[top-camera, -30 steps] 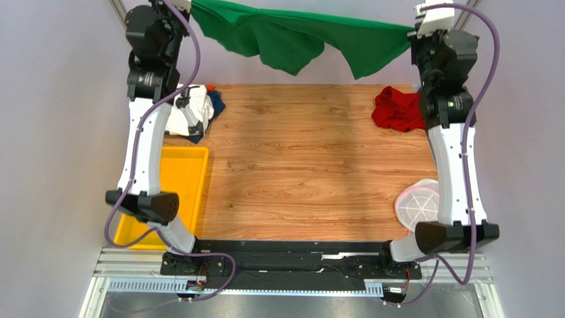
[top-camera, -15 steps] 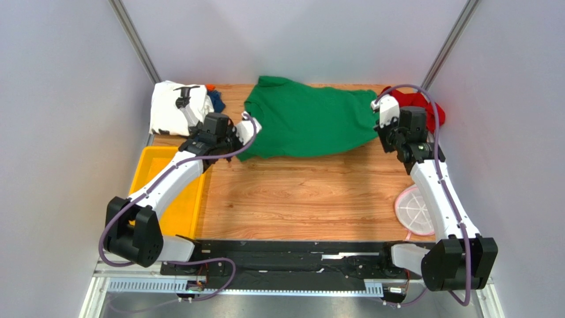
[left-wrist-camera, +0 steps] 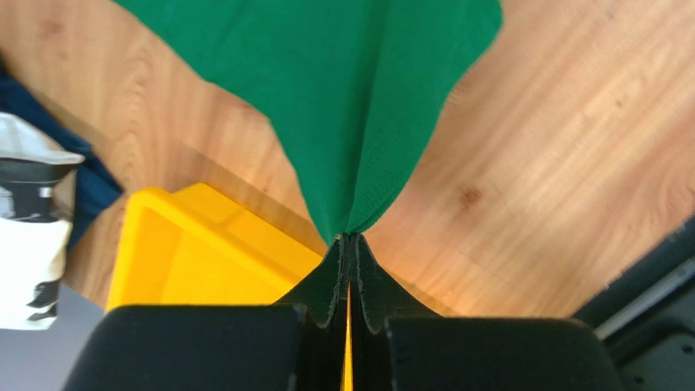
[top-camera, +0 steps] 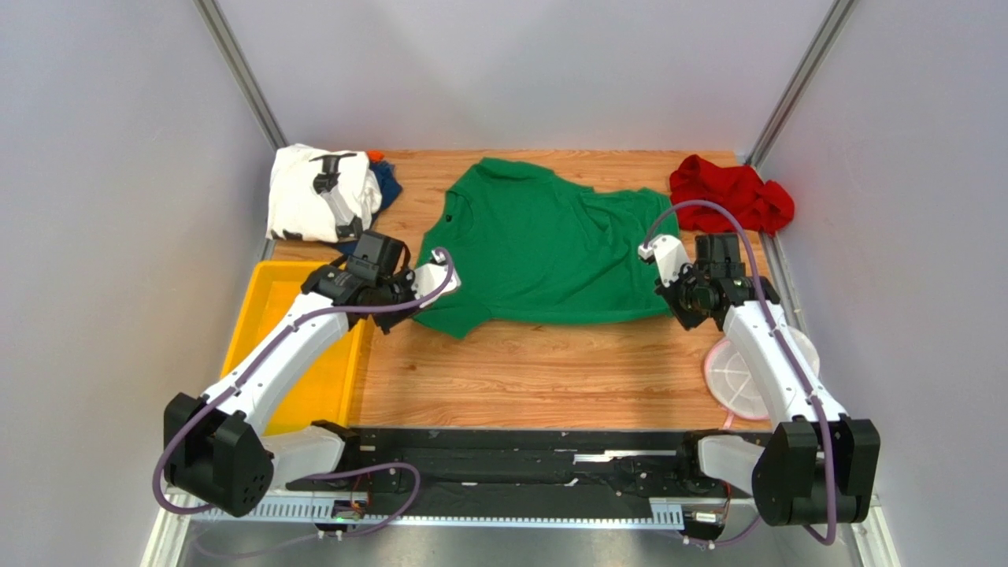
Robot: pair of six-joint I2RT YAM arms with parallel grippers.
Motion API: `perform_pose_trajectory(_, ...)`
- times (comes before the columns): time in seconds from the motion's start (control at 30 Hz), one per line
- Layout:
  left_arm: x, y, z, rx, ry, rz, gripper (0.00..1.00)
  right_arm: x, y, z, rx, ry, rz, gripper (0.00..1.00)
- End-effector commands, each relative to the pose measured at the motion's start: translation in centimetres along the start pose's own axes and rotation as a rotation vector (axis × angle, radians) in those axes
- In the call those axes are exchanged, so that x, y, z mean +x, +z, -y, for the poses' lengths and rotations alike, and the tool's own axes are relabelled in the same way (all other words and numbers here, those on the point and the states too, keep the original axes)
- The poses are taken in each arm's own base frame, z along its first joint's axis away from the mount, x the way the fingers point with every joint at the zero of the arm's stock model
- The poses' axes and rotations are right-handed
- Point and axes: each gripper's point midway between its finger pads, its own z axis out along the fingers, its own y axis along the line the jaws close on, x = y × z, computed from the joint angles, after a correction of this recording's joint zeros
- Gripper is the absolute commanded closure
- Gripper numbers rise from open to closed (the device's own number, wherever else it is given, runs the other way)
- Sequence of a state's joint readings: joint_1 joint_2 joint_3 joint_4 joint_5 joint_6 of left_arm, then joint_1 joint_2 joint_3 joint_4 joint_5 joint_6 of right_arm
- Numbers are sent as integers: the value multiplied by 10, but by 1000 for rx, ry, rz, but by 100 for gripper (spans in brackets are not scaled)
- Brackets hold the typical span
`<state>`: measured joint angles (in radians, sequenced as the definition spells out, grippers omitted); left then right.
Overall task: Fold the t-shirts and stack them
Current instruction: Flatten out the tshirt
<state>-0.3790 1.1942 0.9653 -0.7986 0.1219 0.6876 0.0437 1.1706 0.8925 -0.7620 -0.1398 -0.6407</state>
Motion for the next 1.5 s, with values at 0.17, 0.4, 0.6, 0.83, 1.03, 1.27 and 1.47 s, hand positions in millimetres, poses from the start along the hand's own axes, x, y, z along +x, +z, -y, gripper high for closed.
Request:
perform_pose_trajectory(0.17, 38, -13, 44, 141, 55, -154, 100, 21, -9, -10, -11, -67, -43, 100)
perform_pose_trajectory(0.4, 54, -12, 64, 211, 59, -239, 100, 45, -9, -21, -28, -99, -92, 100)
perform_pose_trajectory(0.6, 68, -9, 80, 259, 59, -294, 100, 56, -9, -28, -37, -120, -105, 100)
perform_pose_trajectory(0.83, 75, -4, 98, 315, 54, -312, 100, 68, -8, -32, -38, -139, -126, 100)
perform_pose_trajectory(1.03, 78, -1, 107, 345, 63, -326, 100, 75, -7, -36, -47, -143, -139, 100)
perform_pose_trajectory(1.27, 77, 0, 109, 351, 63, -331, 100, 79, -9, -38, -46, -146, -144, 100)
perform_pose_trajectory(1.47, 74, 3, 110, 356, 61, -324, 100, 82, -7, -37, -38, -148, -154, 100)
